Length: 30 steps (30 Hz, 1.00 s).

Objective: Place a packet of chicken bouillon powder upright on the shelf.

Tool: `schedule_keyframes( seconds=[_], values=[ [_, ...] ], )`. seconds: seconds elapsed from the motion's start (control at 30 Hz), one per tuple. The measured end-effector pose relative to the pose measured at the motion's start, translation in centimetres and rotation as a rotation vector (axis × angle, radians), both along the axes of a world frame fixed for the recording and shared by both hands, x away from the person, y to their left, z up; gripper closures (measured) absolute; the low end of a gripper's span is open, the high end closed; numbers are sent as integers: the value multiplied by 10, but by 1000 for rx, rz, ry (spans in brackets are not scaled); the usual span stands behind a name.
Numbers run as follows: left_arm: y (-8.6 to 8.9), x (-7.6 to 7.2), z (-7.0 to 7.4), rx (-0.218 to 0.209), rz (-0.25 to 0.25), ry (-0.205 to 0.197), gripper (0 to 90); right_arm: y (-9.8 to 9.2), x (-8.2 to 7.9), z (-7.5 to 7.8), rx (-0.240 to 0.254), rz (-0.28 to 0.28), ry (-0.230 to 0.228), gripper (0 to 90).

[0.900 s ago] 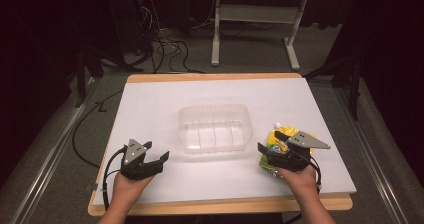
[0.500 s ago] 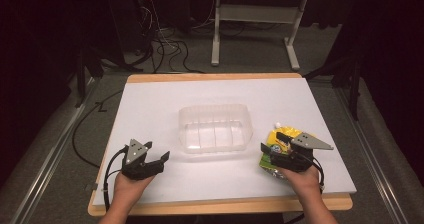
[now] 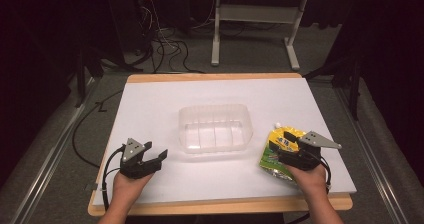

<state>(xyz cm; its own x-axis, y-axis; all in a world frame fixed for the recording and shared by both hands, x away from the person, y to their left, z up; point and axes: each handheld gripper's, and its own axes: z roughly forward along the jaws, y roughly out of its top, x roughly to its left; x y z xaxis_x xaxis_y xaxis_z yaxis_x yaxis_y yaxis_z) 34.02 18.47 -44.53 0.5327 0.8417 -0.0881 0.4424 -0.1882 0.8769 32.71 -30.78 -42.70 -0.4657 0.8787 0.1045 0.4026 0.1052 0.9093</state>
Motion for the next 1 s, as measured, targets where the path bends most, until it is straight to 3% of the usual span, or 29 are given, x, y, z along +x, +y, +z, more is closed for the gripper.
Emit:
schedule_keyframes(
  seconds=[0.2, 0.6, 1.0],
  values=[
    [0, 1, 1, -26, 3, 16, 328, -12, 4, -2, -10, -32, 23, 309],
    [-2, 1, 0, 36, -10, -2, 278, -45, 13, -9, -17, -123, 72, 320],
    [-3, 0, -1, 51, -28, -3, 278, -88, 17, -16, 33, -223, 110, 308]
  ],
)
